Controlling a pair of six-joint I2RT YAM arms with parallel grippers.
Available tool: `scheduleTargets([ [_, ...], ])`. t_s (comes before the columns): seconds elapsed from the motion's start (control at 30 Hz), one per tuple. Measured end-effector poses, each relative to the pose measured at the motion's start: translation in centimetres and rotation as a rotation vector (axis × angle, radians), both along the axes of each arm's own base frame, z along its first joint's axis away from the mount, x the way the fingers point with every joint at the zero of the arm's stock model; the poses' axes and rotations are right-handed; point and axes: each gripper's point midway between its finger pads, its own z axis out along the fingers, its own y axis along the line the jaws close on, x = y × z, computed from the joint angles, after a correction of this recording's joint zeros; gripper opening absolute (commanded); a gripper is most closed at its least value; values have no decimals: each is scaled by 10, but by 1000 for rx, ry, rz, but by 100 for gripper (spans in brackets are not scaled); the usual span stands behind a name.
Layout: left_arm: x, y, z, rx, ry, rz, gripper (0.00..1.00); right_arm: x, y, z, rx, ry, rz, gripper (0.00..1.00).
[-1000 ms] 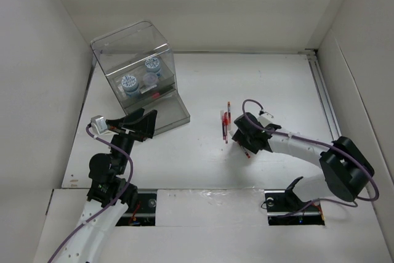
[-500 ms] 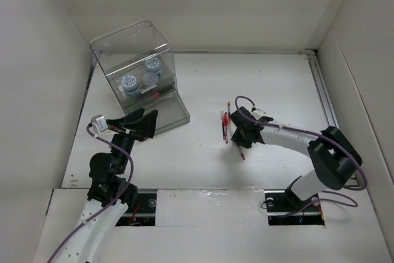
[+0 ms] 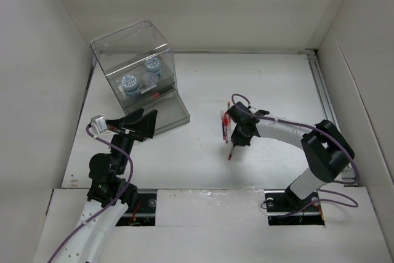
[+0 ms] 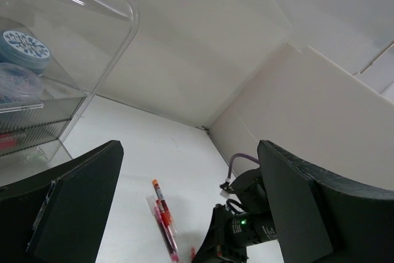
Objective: Sort the stationery into containers
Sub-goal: Pick up the pen from the center of the board, then place the pen in the drawer.
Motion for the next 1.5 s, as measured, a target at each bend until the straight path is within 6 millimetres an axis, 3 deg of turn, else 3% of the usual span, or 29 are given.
scheduleTargets([
  [0.3, -2, 1, 2, -5, -9, 3, 89, -7, -7, 8, -11, 13, 13, 0],
  [0.53, -1, 2, 2, -7, -8, 10, 89, -6, -7, 46, 12, -60, 22, 0],
  [0.67, -1, 3, 2, -8, -8, 13, 89, 15, 39, 92, 148, -183, 83, 0],
  [0.73, -1, 3, 2, -9, -7, 14, 89, 29, 76, 115, 255, -232, 128, 0],
  [0.83, 0, 3, 2, -8, -5, 15, 89, 59, 147, 142, 432, -288, 200, 0],
  [0.9, 0, 3, 1, -7, -3, 17, 89, 78, 192, 149, 524, -317, 238, 0],
  [1.0, 1, 4, 1, -9, -1, 21, 89, 94, 239, 142, 610, -319, 263, 0],
  [1.17, 1, 5, 1, -10, 0, 25, 89, 110, 282, 115, 688, -275, 240, 2],
  [1.27, 1, 5, 1, -10, 0, 25, 89, 115, 293, 101, 725, -251, 200, 25],
  [1.3, 1, 5, 1, -10, 0, 25, 89, 116, 295, 98, 735, -243, 187, 40],
  [1.33, 1, 4, 1, -10, 0, 25, 89, 117, 297, 94, 743, -234, 176, 49],
  [1.4, 1, 4, 1, -10, 0, 25, 89, 117, 298, 94, 757, -226, 164, 54],
  [1.5, 1, 4, 1, -10, 0, 25, 89, 119, 299, 101, 779, -239, 156, 52],
])
